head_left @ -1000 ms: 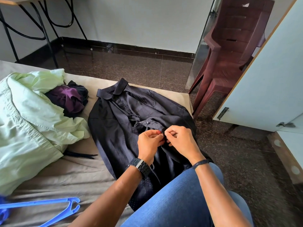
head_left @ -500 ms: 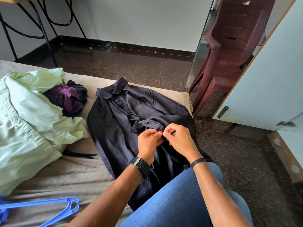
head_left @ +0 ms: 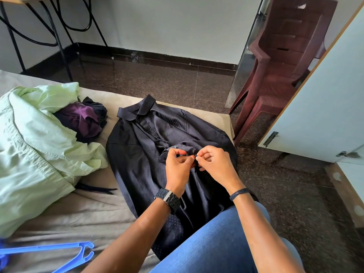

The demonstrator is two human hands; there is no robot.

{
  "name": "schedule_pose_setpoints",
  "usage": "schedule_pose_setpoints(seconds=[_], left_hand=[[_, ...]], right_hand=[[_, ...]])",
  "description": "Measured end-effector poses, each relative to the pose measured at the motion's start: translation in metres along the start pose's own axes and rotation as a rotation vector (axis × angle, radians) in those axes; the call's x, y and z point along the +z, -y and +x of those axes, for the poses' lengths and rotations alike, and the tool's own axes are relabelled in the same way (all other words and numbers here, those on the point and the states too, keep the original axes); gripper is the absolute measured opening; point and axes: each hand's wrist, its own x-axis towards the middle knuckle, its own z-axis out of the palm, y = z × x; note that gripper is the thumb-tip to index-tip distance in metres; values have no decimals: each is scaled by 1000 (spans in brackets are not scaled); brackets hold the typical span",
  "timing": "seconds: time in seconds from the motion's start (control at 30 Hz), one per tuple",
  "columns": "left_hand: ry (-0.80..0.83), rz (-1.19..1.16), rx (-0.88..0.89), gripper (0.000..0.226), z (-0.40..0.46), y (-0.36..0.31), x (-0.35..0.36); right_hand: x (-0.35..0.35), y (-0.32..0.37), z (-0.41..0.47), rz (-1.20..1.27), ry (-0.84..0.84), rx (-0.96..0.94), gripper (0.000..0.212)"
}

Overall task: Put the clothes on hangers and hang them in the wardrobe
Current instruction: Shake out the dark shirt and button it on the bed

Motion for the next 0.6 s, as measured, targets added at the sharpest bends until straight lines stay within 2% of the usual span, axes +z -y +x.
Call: schedule_pose_setpoints(seconds=[0.13,0.3,0.47,0.6], left_hand=[[-10,-9,-17,25,0,3,1],[-42,-188,-161,24,-2,3,2],[-40,-96,-117,22,-3,5,2],[-14,-116,-128,25,-2,3,0]], right_hand=[[1,-2,-1,-21,-19,-7,9],[4,-4,-5,-46,-48,-23,5],[5,-3,-9,-142,-64,-84,7],[6,0,-11,-228,-65,-172,7]])
